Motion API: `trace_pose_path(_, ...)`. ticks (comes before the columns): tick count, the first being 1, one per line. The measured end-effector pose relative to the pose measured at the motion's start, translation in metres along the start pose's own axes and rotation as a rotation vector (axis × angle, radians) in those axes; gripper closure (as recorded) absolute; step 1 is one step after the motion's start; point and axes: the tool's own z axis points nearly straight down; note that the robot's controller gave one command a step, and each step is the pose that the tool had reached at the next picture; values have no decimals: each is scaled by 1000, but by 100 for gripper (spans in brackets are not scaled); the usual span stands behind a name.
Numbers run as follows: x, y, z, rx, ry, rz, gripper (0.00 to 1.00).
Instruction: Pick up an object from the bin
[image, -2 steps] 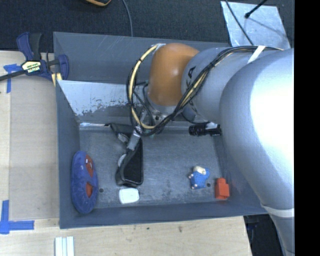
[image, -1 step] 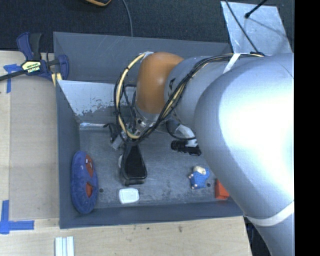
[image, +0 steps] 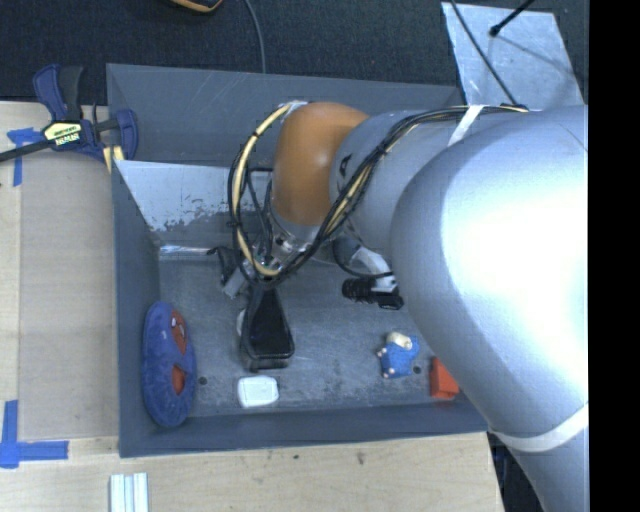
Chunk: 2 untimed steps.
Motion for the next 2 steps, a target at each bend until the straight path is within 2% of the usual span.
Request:
trace_pose_path(1,1,2,-1,-6,-1,-2,100)
trace_pose_path(2,-1,4,-16,11,5,-5,100)
